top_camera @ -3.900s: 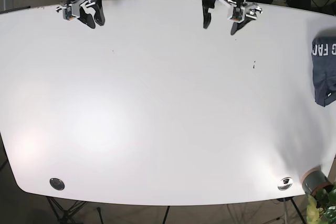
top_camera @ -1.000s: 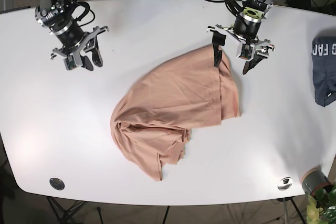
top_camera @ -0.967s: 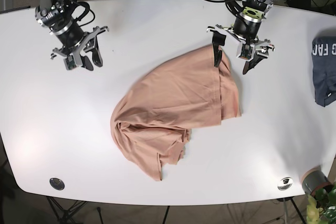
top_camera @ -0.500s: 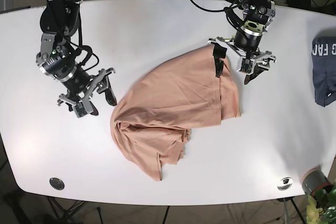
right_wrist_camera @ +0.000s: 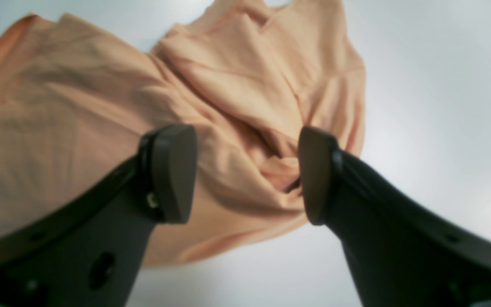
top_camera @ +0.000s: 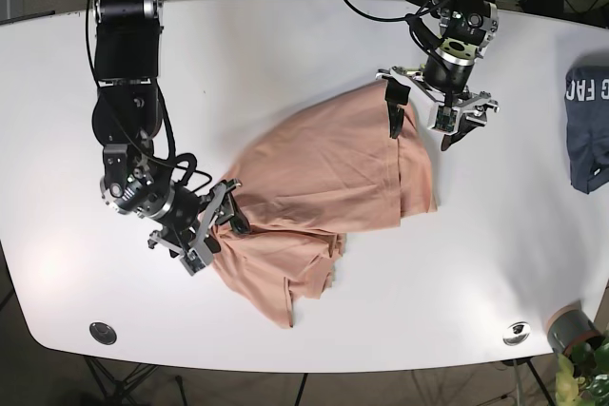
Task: Fold the T-shirt properly
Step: 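Lower the right gripper to the peach shirt's edge and the left above it, then grasp the peach shirt edge with the right gripper and the left gripper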
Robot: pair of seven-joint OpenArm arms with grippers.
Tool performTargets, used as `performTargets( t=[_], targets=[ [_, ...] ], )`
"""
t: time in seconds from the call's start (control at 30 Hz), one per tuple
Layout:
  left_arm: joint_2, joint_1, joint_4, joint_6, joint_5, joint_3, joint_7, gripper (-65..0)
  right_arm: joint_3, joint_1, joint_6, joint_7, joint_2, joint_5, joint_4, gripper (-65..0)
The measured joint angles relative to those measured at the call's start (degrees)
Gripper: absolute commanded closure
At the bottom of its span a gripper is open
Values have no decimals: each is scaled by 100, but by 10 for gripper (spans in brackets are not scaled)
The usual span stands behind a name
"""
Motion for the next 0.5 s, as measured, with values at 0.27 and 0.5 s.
performTargets(
  t=[0.27, 0.5],
  targets=[
    [0, 4, -42, 0, 0, 0, 0, -461, -942, 1045, -15, 470, -11, 9, -1692, -369],
    [13, 7, -44, 0, 0, 13, -2, -461, -1784, 1606, -11, 1379, -50, 28, -3064, -369]
  ],
)
